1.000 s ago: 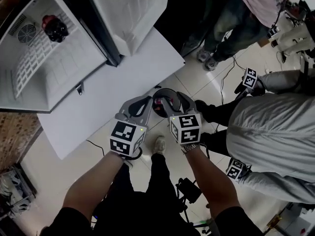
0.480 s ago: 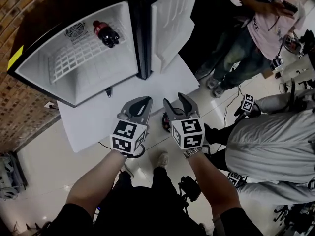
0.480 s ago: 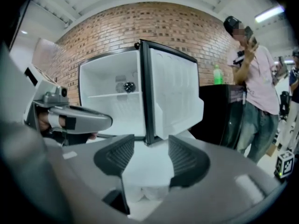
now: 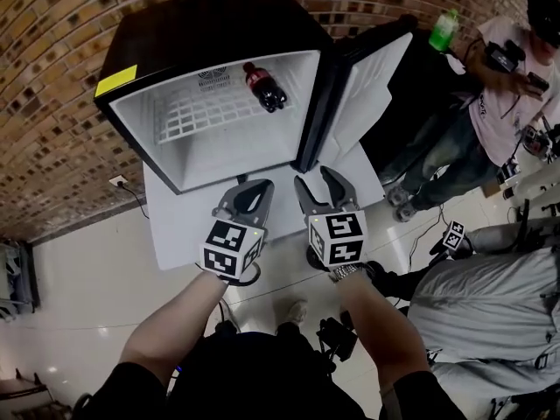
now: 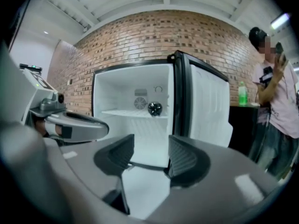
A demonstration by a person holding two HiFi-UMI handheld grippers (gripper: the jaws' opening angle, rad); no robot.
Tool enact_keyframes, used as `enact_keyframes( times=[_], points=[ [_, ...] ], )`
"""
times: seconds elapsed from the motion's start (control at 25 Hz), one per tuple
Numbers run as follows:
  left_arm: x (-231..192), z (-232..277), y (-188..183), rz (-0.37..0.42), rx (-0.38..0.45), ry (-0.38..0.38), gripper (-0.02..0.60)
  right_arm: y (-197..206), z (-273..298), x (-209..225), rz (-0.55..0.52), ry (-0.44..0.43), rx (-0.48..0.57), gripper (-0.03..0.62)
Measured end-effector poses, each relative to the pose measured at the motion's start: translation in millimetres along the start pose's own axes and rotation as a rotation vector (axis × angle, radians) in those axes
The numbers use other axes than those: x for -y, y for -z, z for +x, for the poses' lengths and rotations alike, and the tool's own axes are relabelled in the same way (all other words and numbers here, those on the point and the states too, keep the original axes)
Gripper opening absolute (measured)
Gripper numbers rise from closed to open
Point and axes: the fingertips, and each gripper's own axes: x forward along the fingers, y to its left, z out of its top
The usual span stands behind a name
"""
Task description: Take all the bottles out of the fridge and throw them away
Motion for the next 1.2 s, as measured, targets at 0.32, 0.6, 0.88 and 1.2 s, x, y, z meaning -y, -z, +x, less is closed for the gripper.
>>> enact_keyframes(
  times=[0.32,0.6,0.88,1.2],
  points=[
    [-36.5,-14.5,-17.3,0.016,0.044,-0.086,0.003,-39.7,52.0,-4.4,-0.058,-0.04,0.033,0.23],
    [-62.6,-33.6,-29.5,0.026,0.062,-0.141,0.003,-74.0,99.6,-4.8,-0.075,-0.028,0.039,0.279],
    [-79.1,-40.5,-38.3,0.044,0.063,-0.173,0.003,-84.2,133.4,3.7,-0.077,0.004,0.023,0.301],
    [-92.7,-46.3,-37.3,0.051,0.05,-0.204,0.003,-77.1,164.2,22.1,-0.077,0.04,-0.025,0.301]
  ],
)
